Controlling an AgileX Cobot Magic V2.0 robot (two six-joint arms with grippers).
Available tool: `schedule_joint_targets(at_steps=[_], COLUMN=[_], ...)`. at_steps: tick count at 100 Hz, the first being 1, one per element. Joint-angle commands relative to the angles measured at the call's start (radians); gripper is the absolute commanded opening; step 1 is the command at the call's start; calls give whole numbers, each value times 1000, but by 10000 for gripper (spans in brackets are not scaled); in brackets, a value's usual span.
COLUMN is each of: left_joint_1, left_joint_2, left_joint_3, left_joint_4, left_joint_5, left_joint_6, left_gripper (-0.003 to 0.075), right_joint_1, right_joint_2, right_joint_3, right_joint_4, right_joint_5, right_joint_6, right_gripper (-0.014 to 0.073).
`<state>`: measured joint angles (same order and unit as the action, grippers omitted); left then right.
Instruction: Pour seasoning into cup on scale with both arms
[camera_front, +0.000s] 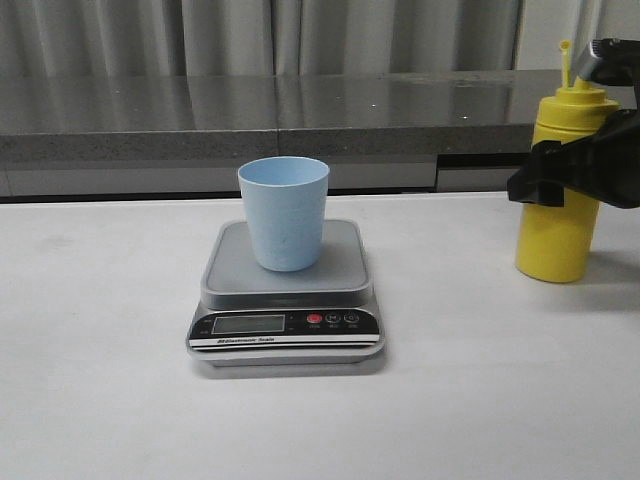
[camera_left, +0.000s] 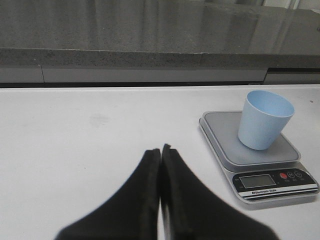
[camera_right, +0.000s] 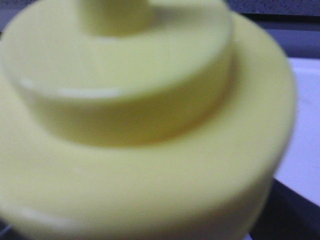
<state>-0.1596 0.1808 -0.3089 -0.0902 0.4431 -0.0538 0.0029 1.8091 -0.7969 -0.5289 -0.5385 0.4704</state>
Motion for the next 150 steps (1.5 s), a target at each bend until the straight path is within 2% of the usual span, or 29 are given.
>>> schedule_joint_targets(at_steps=[1, 42, 69, 74, 81, 93, 105, 118, 138, 150], left_joint_1=[1, 1, 1, 1, 1, 1, 1, 1, 1, 1], left_joint_2=[10, 10, 10, 10, 10, 10, 10, 10, 10, 10], left_joint_3=[-27, -27, -27, -27, -27, -27, -27, -27, -27, -27], left_joint_4=[-5, -5, -5, -5, -5, -5, -5, -5, -5, -5], left_joint_5=[-83, -83, -83, -83, -83, -83, -83, -83, -83, -83], left_joint_6=[-10, -10, -10, -10, -10, -10, -10, -10, -10, -10], left_gripper=[-20, -20, -20, -20, -20, -20, -20, -20, -20, -20], right_joint_1=[-3, -4, -4, -4, -4, -4, -4, -4, -3, -3], right_joint_2=[-48, -137, -308, -352, -419, -536, -650, -774, -947, -1046], right_joint_3=[-2, 137, 256, 274, 292, 307, 323, 352, 389, 409], right_joint_4=[0, 37, 46, 46, 47, 47, 46, 47, 46, 46], right_joint_5=[-75, -74, -71, -64, -19, 108, 216, 276, 390, 439], right_joint_6=[2, 2, 5, 8, 16, 50, 53, 58, 182, 189], right_gripper=[647, 647, 638, 601, 489, 182, -71, -68, -68, -68])
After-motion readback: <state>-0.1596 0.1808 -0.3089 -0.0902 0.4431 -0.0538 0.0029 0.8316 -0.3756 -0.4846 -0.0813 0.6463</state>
